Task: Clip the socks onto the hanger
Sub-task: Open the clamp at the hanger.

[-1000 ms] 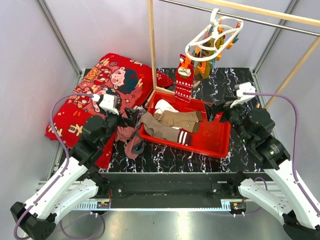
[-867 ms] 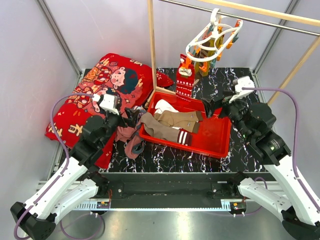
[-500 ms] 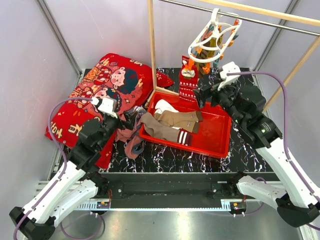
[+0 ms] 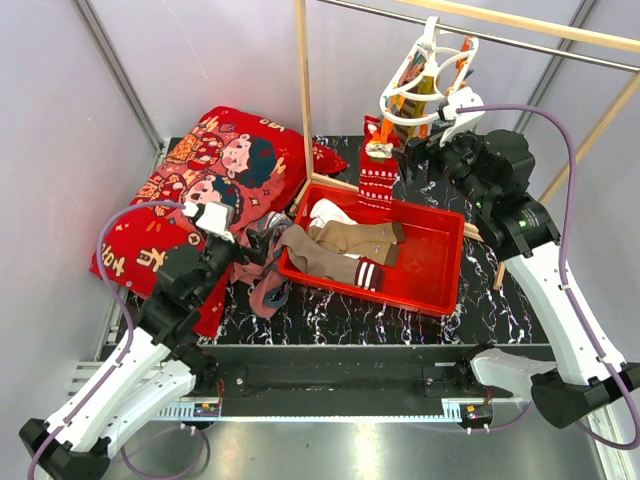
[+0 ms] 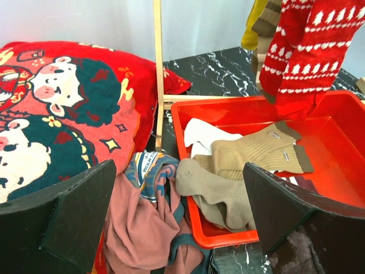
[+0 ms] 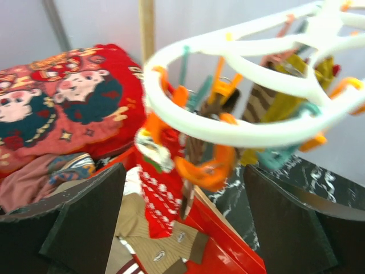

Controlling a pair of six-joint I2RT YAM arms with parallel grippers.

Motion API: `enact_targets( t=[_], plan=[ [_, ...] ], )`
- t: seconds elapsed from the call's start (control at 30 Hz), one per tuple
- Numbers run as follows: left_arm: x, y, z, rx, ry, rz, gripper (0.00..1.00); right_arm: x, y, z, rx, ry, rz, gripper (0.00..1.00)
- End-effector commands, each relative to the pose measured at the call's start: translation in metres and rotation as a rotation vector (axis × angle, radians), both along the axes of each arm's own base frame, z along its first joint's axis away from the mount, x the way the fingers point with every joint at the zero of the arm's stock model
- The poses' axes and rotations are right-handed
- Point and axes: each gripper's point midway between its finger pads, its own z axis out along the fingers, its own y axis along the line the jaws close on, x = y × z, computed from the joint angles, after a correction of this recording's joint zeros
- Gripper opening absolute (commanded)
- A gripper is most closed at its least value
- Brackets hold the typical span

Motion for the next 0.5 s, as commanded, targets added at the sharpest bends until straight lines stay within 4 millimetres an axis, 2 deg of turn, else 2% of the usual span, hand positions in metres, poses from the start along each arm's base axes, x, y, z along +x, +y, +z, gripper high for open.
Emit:
enact_targets(
  t=[0.0,0.27,0.47],
  plan=[
    [-0.003,-0.001,0.025,-0.055,-0.077,-0.016,0.99,-0.015,0.024,0.036,0.039,-0.082,0.157,0.93],
    [-0.004,-0.002,0.026,-0.054,-0.077,-0.018,0.99,-0.01,0.033,0.039,0.031,-0.083,0.2,0.88],
    [-0.002,-0.002,0.024,-0.05,-0.067,-0.015,0.99,0.0,0.031,0.036,0.039,-0.068,0.165,0.83]
  ],
)
